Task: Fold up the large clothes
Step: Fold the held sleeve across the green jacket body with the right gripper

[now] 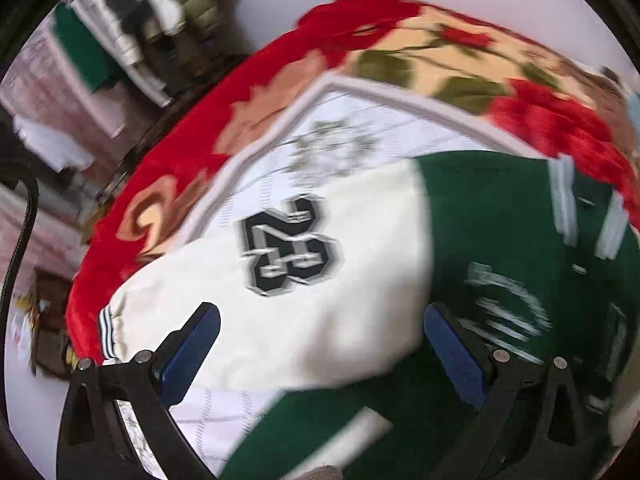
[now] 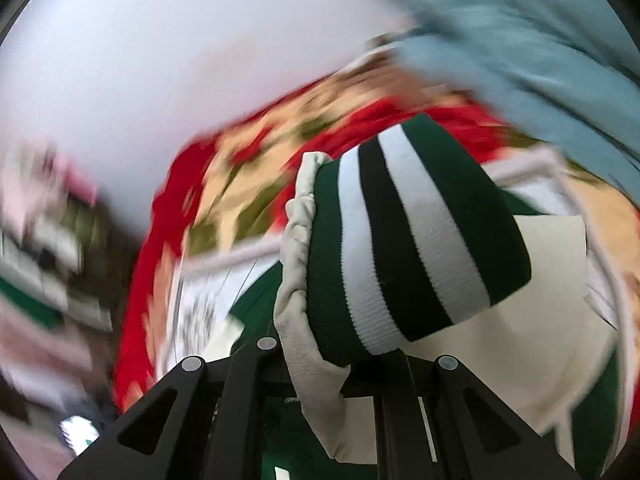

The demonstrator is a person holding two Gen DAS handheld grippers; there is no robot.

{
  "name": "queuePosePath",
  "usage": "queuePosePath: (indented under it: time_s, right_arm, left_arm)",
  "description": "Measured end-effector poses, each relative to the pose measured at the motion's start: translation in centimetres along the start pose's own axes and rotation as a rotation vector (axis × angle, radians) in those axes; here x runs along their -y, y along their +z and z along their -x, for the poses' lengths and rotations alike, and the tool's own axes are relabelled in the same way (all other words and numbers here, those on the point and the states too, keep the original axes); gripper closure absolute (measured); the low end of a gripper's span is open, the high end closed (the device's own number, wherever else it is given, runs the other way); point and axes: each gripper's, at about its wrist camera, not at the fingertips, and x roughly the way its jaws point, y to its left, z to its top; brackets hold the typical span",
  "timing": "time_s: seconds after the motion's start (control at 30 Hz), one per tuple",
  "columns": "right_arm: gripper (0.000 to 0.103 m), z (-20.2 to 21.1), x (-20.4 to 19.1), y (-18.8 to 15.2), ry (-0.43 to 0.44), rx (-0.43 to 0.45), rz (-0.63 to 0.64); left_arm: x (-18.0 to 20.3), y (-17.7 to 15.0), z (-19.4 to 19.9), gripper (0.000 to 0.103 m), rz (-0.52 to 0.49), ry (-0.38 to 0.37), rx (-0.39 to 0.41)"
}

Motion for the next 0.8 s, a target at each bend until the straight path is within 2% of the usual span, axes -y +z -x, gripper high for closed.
queuePosePath:
  time_s: [0.13, 0.23, 0.27, 0.33, 0.37, 0.43, 0.47, 0.53, 0.57, 0.7, 0.77, 0.8]
  right_arm:
    - [0.092, -10.1, -5.9, -3.8, -0.029, -0.186, 0.194]
    - [0.091, -15.7, -8.2, -7.6, -0.078, -0.324, 0.346]
    - [0.086, -16.2, -8.3, -8.8, -0.08, -0.343, 0.355]
    - [0.079, -16.6, -7.3, -8.9, -0.01, -0.383, 0.29]
    - [0.071, -16.1, -6.3, -8.6, 0.033, -0.404, 0.245]
    - [0.045, -14.4, -3.6, -7.9, 0.137, -0.448, 0.107]
    - [0.029, -12.6, -1.3, -7.5, 0.185, -0.448, 0.009]
    - [0.028, -8.4, 3.6, -7.1, 0.227, -0.407, -0.146]
    - [0.028, -6.5, 6.0, -7.1, 0.213, -0.39, -0.205]
    - [0.028, 0.3, 17.7, -9.8, 0.054, -0.31, -0.456]
    - [0.03, 1.7, 22.8, -11.4, -0.005, -0.293, -0.549]
    - [0.04, 1.9, 25.5, -12.3, -0.032, -0.287, -0.595]
  left_arm:
    - [-3.3, -0.5, -4.4, 0.0, 0.033, 0.063, -0.054]
    - [-4.8, -1.4, -6.9, 0.0, 0.04, 0.094, -0.086]
    - [-5.0, -1.7, -7.4, 0.0, 0.041, 0.097, -0.096]
    - [-5.2, -2.1, -7.6, 0.0, 0.047, 0.092, -0.117]
    - [-5.3, -2.2, -7.5, 0.0, 0.053, 0.089, -0.121]
    - [-5.2, -2.3, -6.9, 0.0, 0.054, 0.08, -0.118]
    - [-5.1, -2.3, -6.4, 0.0, 0.053, 0.074, -0.116]
    - [-4.9, -2.3, -5.1, 0.0, 0.052, 0.053, -0.108]
    - [-4.7, -2.2, -4.4, 0.0, 0.048, 0.043, -0.102]
    - [-2.2, -1.9, -1.9, 0.0, 0.008, 0.004, -0.063]
    - [0.0, -1.8, -1.2, 0.0, -0.028, -0.012, -0.04]
    - [1.4, -1.7, -1.0, 0.0, -0.054, -0.025, -0.037]
